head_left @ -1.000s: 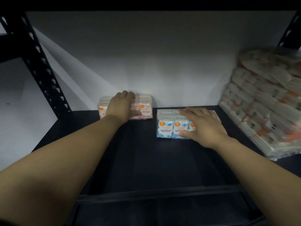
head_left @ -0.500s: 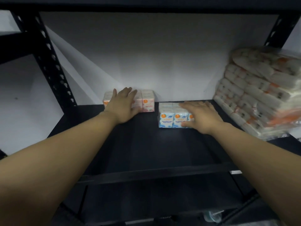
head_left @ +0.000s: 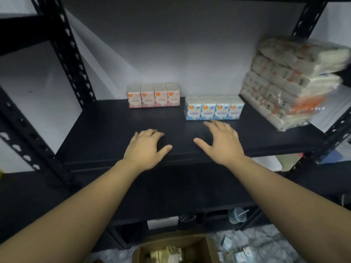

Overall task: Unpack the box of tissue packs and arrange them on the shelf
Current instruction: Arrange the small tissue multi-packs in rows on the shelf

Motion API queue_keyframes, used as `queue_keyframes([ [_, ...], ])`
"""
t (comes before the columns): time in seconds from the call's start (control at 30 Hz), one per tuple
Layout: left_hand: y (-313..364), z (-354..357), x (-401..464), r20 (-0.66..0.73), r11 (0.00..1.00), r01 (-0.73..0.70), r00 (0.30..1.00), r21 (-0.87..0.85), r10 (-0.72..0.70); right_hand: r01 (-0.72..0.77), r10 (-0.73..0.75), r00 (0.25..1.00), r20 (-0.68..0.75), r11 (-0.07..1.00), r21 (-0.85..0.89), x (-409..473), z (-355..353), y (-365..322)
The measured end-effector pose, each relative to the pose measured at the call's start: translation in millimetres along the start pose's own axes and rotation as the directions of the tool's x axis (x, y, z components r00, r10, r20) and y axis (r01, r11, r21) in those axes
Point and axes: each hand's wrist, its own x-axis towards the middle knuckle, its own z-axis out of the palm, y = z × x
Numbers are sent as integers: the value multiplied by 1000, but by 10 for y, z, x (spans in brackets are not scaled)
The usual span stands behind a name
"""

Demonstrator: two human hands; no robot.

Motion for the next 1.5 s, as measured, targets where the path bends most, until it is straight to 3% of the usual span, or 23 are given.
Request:
queue_keyframes([
  [0.13, 132, 149, -512, -36, 1000, 12, 999, 16, -12, 48, -49, 994, 96, 999, 9, -491, 118, 45],
  [0.37, 467, 604, -1333, -117, 1000, 13, 993, -11, -14, 147, -151, 988, 20, 979, 141, -1310, 307, 303],
  [0.67, 402, 1659, -2331, 262, 974, 183, 954, -135, -143, -57, -44, 918, 395, 969, 241, -2544, 1201, 711],
  [0.93, -146, 2771, -2804, 505, 927, 344, 833, -151, -227, -300, 96, 774, 626, 926, 230, -3224, 2153, 929],
  [1.23, -910, 4644, -3077, 668, 882, 461, 688, -99, -284, -499, 194, 619, 761, 846, 190, -3720, 3963, 1074],
  [1.5, -1307, 6547, -3205, 763, 890, 441, 613, -114, -206, -499, 213, 576, 789, 856, 133, -4080, 5642, 1437],
])
